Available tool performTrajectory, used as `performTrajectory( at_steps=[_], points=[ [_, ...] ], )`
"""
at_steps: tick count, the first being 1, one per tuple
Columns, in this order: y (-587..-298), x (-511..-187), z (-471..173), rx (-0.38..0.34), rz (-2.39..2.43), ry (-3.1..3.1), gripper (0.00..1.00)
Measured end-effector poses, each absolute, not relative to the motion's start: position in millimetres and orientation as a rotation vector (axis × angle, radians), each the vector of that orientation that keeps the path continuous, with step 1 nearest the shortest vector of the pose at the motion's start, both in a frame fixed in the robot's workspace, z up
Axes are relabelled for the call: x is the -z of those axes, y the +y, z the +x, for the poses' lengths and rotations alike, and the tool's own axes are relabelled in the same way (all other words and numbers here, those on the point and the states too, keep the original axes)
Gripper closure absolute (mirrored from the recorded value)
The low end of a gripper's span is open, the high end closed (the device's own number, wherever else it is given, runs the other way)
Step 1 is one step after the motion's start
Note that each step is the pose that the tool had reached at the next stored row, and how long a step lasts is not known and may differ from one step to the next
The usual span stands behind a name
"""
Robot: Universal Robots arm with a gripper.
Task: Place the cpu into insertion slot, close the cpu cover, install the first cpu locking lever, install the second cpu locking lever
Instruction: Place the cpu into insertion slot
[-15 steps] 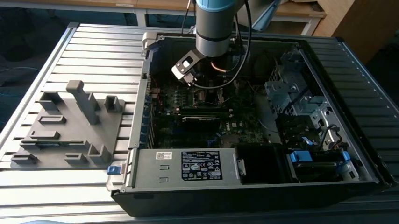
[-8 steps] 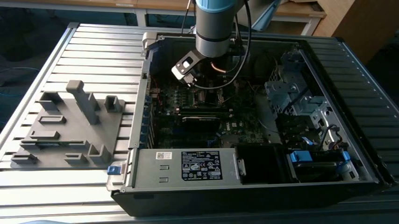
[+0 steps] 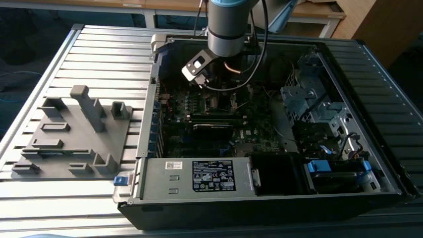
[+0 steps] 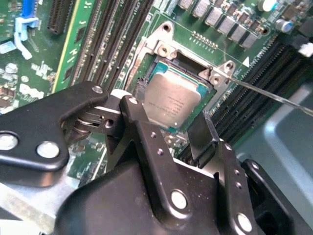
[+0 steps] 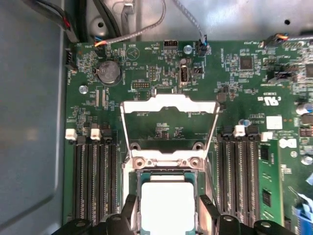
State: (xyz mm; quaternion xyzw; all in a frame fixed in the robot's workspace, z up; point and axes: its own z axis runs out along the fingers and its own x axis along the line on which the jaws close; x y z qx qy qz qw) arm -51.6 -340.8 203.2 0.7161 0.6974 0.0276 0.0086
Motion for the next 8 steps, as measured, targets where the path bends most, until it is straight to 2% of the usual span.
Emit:
performTrajectory(
  at_steps=[8],
  points=[
    [-340.8,-206.0,-51.6,-0.086,2.237,2.179,0.39]
  ],
)
